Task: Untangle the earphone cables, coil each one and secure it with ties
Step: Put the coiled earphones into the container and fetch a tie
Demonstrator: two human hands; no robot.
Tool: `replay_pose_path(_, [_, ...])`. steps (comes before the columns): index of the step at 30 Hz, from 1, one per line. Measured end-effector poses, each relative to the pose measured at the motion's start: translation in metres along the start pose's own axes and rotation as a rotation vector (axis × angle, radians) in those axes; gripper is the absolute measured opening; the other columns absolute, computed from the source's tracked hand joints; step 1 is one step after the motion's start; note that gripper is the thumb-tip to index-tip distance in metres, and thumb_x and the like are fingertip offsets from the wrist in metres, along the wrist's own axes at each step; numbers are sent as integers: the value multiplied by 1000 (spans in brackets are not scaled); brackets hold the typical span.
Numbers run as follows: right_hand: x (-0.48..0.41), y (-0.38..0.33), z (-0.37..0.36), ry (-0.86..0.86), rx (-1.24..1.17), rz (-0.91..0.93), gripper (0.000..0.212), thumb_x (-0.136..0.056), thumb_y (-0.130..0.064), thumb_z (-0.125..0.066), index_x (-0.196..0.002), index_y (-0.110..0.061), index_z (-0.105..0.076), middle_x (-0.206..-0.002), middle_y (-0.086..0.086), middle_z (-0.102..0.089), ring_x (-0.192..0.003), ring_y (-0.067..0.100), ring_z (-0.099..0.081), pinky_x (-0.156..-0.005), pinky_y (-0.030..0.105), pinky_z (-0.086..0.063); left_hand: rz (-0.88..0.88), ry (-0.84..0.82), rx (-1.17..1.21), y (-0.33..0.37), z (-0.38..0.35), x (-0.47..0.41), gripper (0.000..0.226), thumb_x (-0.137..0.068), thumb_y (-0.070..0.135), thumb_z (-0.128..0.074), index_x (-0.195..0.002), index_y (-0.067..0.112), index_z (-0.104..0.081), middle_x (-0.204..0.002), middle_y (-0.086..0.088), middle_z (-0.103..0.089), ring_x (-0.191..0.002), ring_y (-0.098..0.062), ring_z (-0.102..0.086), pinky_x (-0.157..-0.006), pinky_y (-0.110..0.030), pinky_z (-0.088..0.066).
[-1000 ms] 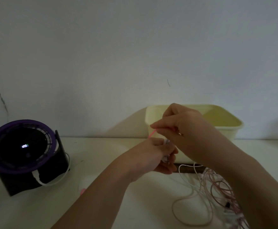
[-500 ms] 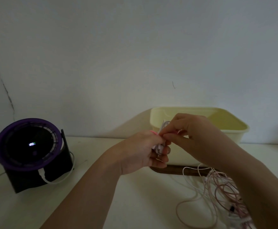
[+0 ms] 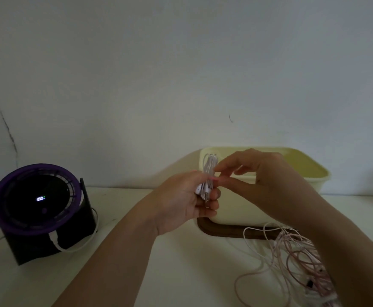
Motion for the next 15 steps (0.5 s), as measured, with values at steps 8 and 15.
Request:
replay_pose_path(8, [3, 27, 1, -266, -265, -160, 35, -84, -3, -64, -105, -31, -63, -104, -15, -69, -96, 0, -64, -87, 20, -50, 86, -230, -86, -4, -6, 10, 17, -79, 21, -43, -74, 9, -55, -63, -1, -61, -53, -14, -55, -54, -24, -49])
replay_pose_path(15, [9, 25, -32, -521, -396, -83, 9, -90, -5, -58, -96, -4, -66, -90, 6, -71, -85, 10, -64, -81, 21, -49, 242, -324, -212, -15, -17, 10, 22, -72, 26, -37, -71, 6, -47, -48, 1, -55, -41, -11, -54, -47, -23, -51])
Point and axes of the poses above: each hand's wrist, its own x-axis away from the middle knuckle, its own z-axis out of the back of the hand, y = z × x, the point moved 5 cm from there along -x, towards the middle knuckle
